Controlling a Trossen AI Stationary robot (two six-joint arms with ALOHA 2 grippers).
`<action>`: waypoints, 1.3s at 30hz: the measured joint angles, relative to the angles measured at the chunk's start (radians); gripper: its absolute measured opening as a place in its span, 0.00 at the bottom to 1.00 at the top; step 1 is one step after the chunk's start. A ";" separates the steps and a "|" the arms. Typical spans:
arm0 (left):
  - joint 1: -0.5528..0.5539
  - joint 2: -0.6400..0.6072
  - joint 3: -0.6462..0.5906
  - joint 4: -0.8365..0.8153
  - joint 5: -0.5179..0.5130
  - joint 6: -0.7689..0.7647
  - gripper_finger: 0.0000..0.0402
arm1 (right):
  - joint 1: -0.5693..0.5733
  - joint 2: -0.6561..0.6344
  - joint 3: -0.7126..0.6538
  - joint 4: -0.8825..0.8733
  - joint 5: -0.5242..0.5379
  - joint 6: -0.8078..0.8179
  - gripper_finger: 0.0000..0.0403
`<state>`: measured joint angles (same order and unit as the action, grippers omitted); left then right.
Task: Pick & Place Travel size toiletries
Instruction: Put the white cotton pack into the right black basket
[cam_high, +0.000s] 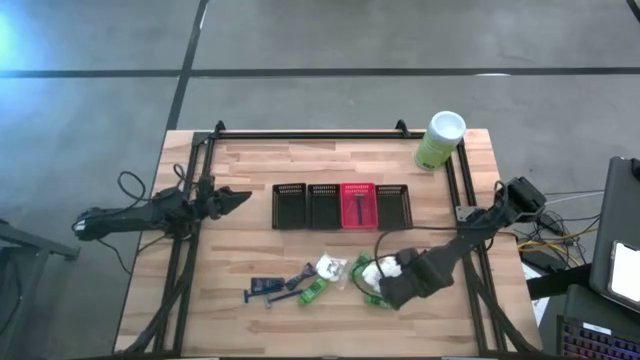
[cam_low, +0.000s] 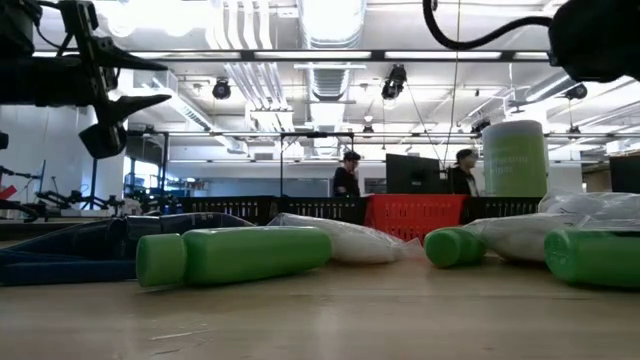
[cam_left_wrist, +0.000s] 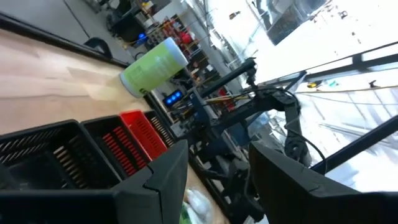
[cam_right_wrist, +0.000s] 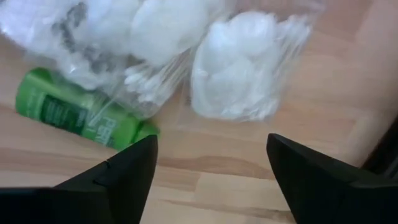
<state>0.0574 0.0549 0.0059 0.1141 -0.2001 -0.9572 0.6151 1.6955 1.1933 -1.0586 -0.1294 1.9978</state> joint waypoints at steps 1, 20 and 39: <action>0.000 0.000 0.000 -0.001 0.000 0.005 0.44 | 0.000 0.006 -0.002 0.015 0.001 -0.001 0.77; 0.000 0.023 0.000 -0.010 -0.010 0.016 0.44 | 0.020 0.166 -0.027 -0.038 0.015 -0.146 0.81; 0.000 0.023 0.000 -0.010 -0.035 -0.011 0.44 | 0.044 0.164 -0.002 -0.039 -0.002 -0.192 0.22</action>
<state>0.0574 0.0776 0.0058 0.1046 -0.2348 -0.9681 0.6593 1.8598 1.1908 -1.0974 -0.1316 1.8057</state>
